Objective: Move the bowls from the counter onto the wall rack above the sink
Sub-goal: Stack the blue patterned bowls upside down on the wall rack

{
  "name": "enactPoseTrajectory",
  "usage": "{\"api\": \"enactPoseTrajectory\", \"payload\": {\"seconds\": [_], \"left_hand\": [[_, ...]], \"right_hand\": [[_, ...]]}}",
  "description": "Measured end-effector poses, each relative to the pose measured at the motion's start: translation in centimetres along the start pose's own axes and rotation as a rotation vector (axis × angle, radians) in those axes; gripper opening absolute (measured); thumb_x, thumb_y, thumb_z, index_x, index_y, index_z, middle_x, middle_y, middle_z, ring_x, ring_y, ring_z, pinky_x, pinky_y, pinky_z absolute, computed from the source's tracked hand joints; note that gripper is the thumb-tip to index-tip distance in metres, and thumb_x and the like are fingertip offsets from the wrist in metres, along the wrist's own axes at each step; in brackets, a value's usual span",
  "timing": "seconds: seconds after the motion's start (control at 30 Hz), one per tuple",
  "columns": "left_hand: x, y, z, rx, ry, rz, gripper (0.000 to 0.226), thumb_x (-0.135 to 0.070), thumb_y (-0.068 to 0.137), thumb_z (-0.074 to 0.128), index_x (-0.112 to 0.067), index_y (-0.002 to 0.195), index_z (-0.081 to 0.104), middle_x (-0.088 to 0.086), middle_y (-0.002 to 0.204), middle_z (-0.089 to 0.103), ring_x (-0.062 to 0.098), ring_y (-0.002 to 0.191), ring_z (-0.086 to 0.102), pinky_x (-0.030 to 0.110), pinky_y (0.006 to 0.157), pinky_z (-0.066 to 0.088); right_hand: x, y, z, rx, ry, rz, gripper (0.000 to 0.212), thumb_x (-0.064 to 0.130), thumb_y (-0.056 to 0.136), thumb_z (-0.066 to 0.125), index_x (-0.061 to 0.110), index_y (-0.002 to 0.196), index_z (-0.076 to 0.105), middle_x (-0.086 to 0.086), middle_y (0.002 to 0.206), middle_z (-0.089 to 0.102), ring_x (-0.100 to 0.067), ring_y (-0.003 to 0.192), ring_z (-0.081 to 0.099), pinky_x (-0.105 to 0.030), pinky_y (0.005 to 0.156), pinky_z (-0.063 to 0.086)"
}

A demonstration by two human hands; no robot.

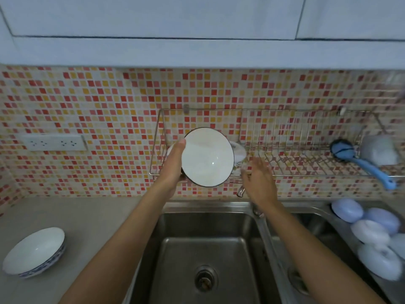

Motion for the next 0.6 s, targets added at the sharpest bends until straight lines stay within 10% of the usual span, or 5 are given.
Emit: {"api": "enactPoseTrajectory", "payload": {"seconds": [0.17, 0.6], "left_hand": [[-2.5, 3.3, 2.7, -0.045, 0.038, 0.117, 0.052, -0.06, 0.092, 0.037, -0.04, 0.14, 0.036, -0.003, 0.147, 0.04, 0.026, 0.127, 0.045, 0.044, 0.091, 0.051], [-3.9, 9.1, 7.3, -0.184, 0.682, 0.654, 0.096, -0.061, 0.068, 0.071, -0.024, 0.146, 0.03, 0.007, 0.146, 0.038, 0.019, 0.133, 0.036, 0.028, 0.105, 0.032]], "right_hand": [[-1.7, -0.2, 2.1, -0.01, -0.202, -0.112, 0.075, 0.054, 0.096, 0.001, 0.007, 0.151, 0.019, -0.011, 0.16, 0.017, -0.022, 0.149, 0.009, -0.039, 0.122, -0.001], [-2.8, 0.7, 3.5, -0.121, -0.21, -0.138, 0.062, 0.044, 0.1, 0.023, 0.002, 0.143, 0.041, -0.014, 0.15, 0.04, -0.026, 0.143, 0.032, -0.036, 0.122, 0.002]]}}
Point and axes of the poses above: each hand's wrist, its own y-axis towards the middle knuckle, its own z-axis out of the palm, x = y × z, the point moved 1 cm from there along y, towards the middle knuckle
